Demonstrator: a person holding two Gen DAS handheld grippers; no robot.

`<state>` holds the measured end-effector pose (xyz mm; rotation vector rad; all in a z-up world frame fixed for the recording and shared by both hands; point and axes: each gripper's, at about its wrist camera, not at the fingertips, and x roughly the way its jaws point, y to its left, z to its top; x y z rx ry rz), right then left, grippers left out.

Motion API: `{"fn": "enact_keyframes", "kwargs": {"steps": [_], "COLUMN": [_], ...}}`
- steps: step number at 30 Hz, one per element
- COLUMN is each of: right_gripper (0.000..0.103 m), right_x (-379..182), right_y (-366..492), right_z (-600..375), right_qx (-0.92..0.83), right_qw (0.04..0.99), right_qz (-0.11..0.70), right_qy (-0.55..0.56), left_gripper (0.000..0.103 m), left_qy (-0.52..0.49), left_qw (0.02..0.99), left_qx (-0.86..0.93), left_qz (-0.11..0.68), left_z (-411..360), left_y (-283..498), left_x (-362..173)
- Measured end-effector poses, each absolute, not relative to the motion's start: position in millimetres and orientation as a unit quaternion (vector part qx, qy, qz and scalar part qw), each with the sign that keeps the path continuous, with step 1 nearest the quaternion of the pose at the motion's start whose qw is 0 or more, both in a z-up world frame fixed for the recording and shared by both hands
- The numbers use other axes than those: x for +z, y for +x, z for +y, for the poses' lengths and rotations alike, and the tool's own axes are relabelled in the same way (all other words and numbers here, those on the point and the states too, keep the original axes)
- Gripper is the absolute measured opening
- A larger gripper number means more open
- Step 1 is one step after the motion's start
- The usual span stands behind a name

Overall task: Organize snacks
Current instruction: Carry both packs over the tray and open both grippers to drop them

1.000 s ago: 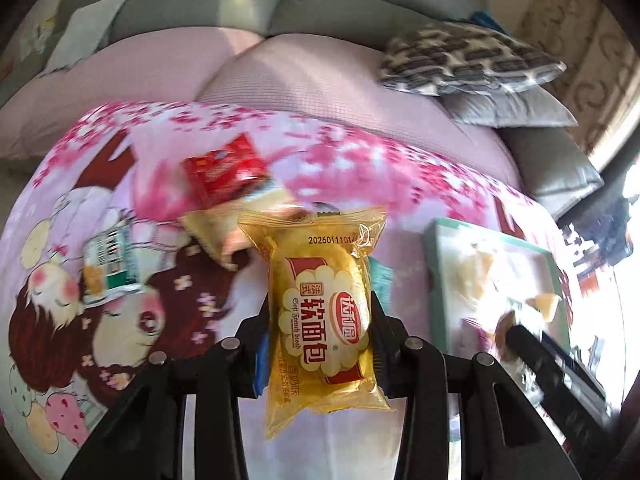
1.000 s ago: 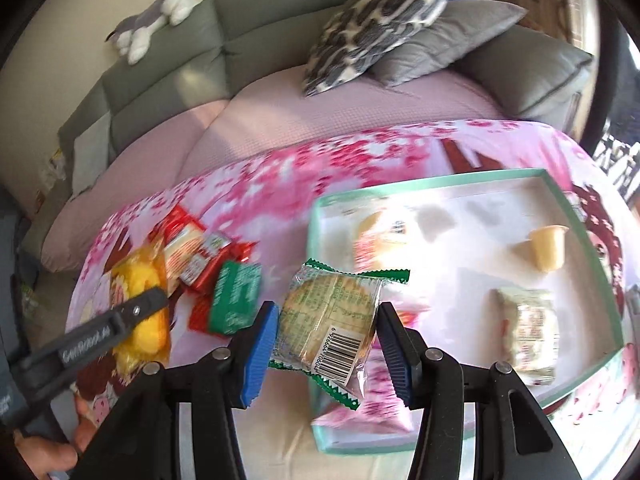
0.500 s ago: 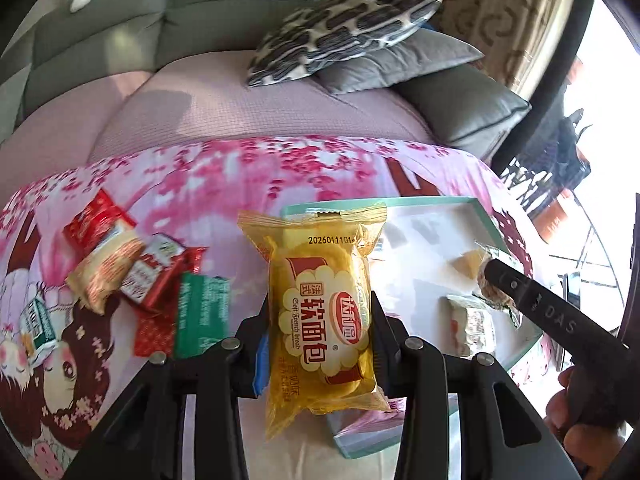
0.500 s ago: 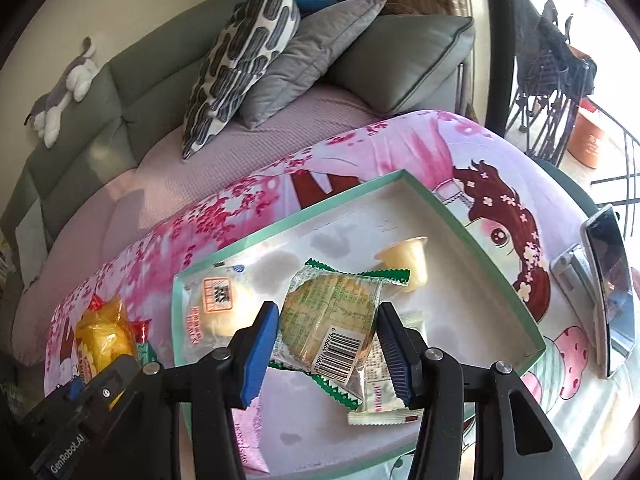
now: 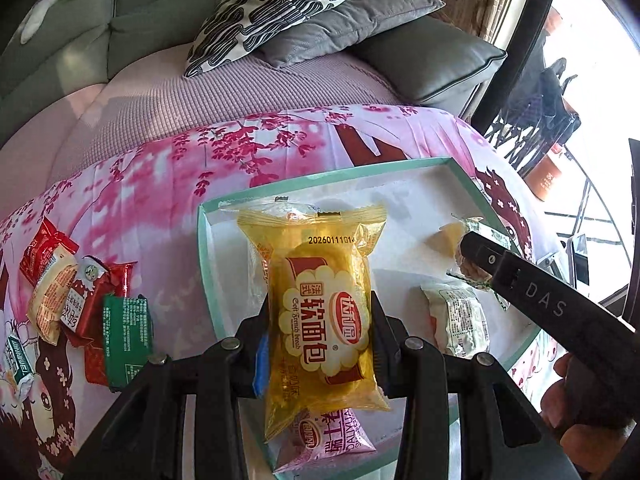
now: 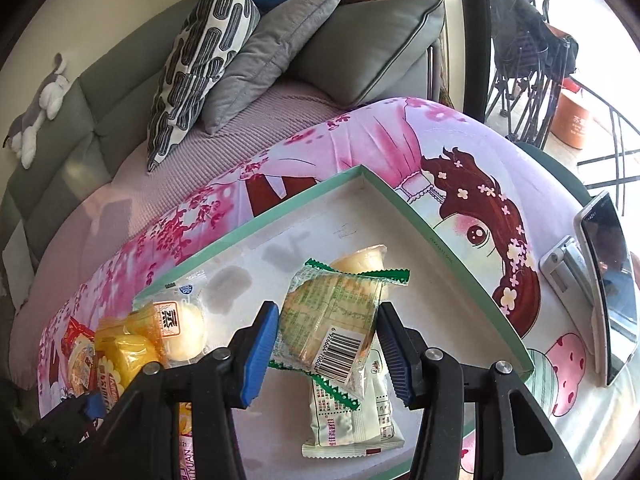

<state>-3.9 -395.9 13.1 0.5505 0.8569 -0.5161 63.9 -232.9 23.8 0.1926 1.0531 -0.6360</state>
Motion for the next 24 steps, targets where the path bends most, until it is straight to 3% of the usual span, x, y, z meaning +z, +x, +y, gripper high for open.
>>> {"fn": "enact_keyframes", "kwargs": {"steps": [8,12,24], "right_gripper": [0.054,0.054,0.056], "right_x": [4.5,2.4,4.1], "right_y": [1.8,3.9,7.0], "right_z": [-399.5,-398.7,-395.1], "right_qx": [-0.244,-0.241,-0.234], "right_qw": [0.837,0.835,0.833], "right_qz": [0.416,0.422,0.439], "right_qy": [0.258,0.256,0.243], "left_gripper": [0.042,0.052,0.063], "left_qy": [0.097,0.093,0.08], "left_qw": [0.809,0.807,0.81], "left_qx": [-0.301,-0.301,-0.286], "left_qz": [0.496,0.5,0.506], "left_z": [-239.7,-238.9,-223.7], "left_y": [64.6,65.0,67.9], "left_x": [17.7,18.0,31.5]}}
